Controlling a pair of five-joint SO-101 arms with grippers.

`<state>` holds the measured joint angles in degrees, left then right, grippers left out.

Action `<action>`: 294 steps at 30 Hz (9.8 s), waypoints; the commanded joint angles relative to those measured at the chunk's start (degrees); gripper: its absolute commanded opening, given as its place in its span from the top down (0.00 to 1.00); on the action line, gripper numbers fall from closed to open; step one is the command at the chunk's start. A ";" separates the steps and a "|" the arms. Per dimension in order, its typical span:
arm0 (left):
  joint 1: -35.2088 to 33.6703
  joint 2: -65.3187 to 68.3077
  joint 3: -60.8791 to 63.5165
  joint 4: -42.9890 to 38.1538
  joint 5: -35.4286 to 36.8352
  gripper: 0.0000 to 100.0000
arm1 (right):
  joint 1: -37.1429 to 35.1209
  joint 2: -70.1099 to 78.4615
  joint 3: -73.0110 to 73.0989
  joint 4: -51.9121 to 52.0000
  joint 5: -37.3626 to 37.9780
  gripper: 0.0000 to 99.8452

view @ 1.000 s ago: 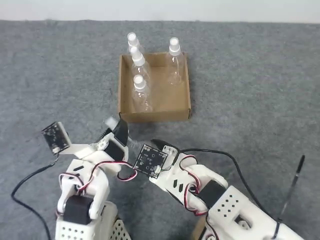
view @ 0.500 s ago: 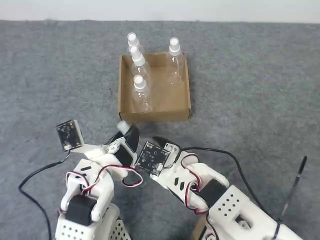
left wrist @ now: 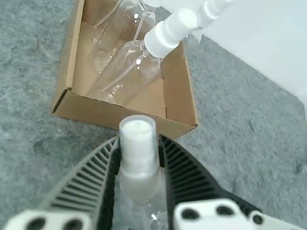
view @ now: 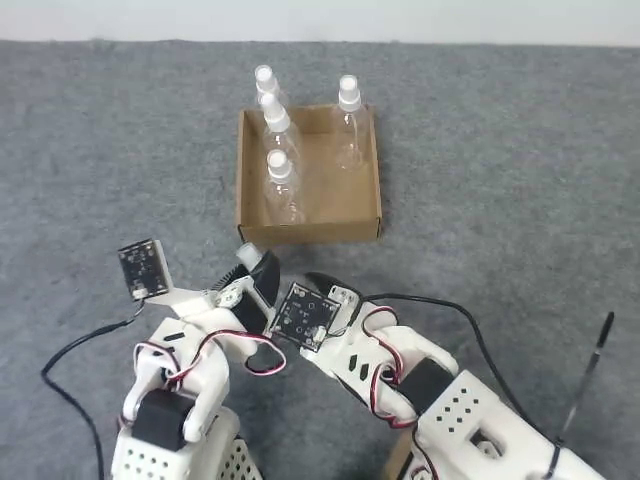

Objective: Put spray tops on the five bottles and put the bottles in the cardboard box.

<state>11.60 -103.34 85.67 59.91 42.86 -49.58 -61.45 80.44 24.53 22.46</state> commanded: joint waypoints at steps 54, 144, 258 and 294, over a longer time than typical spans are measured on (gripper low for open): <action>-14.59 -1.05 -6.55 2.02 3.96 0.73 | 4.97 -2.68 -1.32 -0.84 -0.44 0.96; -5.27 -1.05 -5.67 3.16 -1.14 0.73 | 5.05 -41.36 12.75 7.16 -3.08 0.96; -20.04 -0.97 10.86 12.40 -24.53 0.99 | 13.93 -41.98 11.69 6.64 -3.08 0.96; -20.04 -0.97 10.86 12.40 -24.53 0.99 | 14.02 -41.98 6.77 13.58 -3.34 0.96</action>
<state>-8.35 -103.34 97.27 72.04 18.68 -36.48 -102.42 91.87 37.89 18.95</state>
